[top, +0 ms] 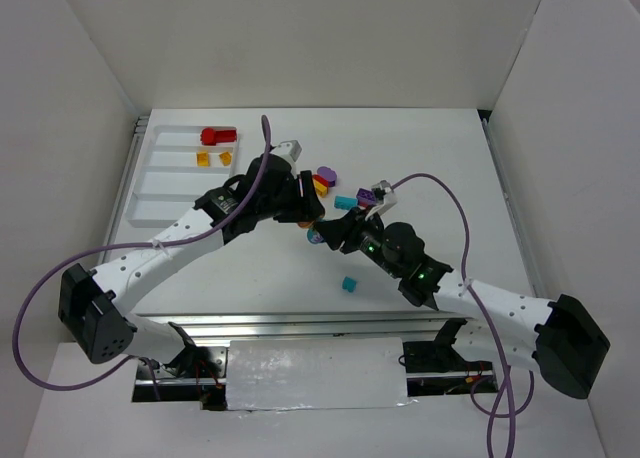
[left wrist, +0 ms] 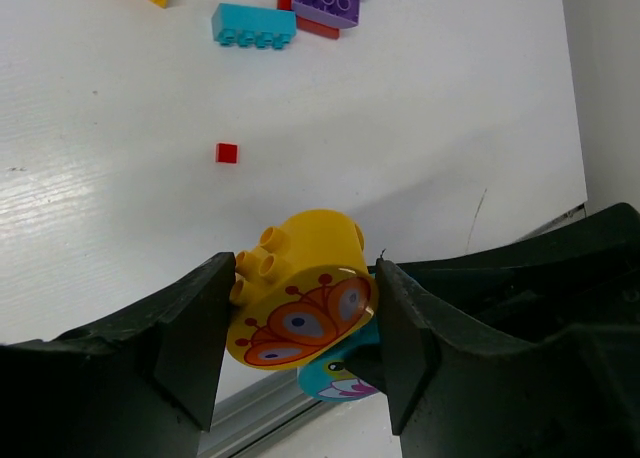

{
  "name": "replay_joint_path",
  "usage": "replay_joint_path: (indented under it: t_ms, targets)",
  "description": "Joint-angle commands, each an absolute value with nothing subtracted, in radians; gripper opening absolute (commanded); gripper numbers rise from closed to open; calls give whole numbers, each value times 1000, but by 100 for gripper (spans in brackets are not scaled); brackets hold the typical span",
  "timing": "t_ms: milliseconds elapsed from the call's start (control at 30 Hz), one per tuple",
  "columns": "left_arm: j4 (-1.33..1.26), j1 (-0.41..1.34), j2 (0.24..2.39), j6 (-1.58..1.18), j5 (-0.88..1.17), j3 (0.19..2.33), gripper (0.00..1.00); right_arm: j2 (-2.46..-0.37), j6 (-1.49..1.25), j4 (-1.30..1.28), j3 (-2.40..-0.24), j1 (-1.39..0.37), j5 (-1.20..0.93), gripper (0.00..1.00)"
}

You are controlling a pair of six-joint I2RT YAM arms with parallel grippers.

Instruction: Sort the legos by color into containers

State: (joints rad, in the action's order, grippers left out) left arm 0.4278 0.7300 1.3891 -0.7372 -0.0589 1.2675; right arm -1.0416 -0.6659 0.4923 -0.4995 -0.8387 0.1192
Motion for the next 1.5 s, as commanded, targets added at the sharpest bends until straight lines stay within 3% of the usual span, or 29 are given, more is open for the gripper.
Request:
replay_joint_path:
  t_ms: [0, 300, 567, 800, 1000, 1100, 1367, 1467]
  targets:
    - [399, 735, 1367, -750, -112, 1273, 0, -1012, -635, 578, -480, -847, 66, 0]
    - [429, 641, 1405, -732, -141, 1345, 0, -983, -612, 516, -439, -845, 81, 0]
    - [477, 273, 1491, -796, -287, 1391, 0, -907, -669, 351, -428, -842, 195, 0]
    - [304, -44, 1804, -913, -209, 1518, 0, -821, -666, 258, -440, -839, 147, 0]
    - [152, -173, 2084, -855, -49, 1779, 0, -782, -669, 235, -428, -838, 68, 0]
    - [176, -183, 2160, -787, -64, 1877, 0, -799, -681, 274, -408, -839, 22, 0]
    - [111, -229, 2214, -807, -18, 1824, 18, -884, -657, 282, -452, -839, 5, 0]
    - [89, -229, 2215, -807, -11, 1807, 35, -885, -652, 290, -454, -839, 8, 0]
